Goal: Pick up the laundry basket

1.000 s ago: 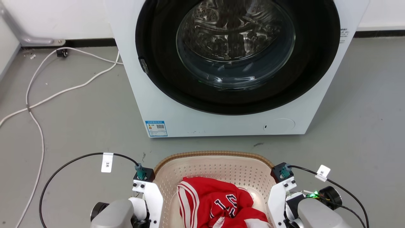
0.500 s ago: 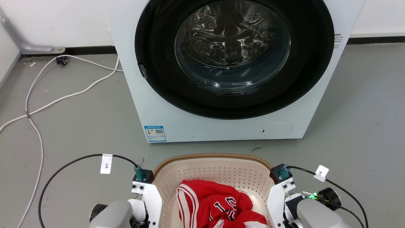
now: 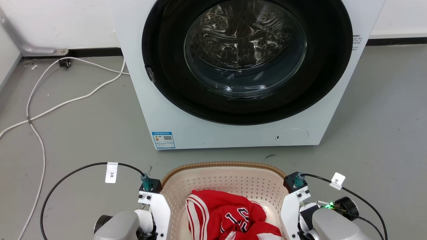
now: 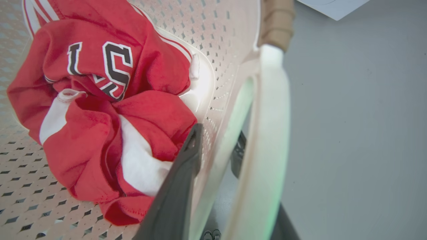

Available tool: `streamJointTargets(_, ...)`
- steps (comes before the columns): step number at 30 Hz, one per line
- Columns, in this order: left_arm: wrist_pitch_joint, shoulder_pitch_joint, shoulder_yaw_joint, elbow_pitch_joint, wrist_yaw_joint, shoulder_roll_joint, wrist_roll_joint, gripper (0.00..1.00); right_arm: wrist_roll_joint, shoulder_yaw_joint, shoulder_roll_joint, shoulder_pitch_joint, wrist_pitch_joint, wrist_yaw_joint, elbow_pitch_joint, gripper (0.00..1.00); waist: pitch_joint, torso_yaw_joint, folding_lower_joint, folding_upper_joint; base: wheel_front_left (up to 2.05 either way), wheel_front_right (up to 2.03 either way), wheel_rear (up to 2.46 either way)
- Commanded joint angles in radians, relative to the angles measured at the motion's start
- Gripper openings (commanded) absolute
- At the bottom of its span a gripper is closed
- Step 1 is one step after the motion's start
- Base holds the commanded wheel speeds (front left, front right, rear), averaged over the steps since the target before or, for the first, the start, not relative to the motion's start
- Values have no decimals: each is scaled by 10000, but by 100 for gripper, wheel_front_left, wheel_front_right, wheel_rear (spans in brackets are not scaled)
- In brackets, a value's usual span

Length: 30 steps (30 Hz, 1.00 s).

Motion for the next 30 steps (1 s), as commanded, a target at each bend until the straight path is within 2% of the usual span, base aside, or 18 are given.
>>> streamJointTargets(1,-27,-268,-52,11,-4,153,-3,0,-12,151,-68,-112,24,115,25,0,8,-2,0,-1,0,0,0)
streamJointTargets(30,-111,-324,-698,38,-4,217,-661,0,950,1164,-170,-207,11,117,105,0,35,16,0,-1,0,0,0)
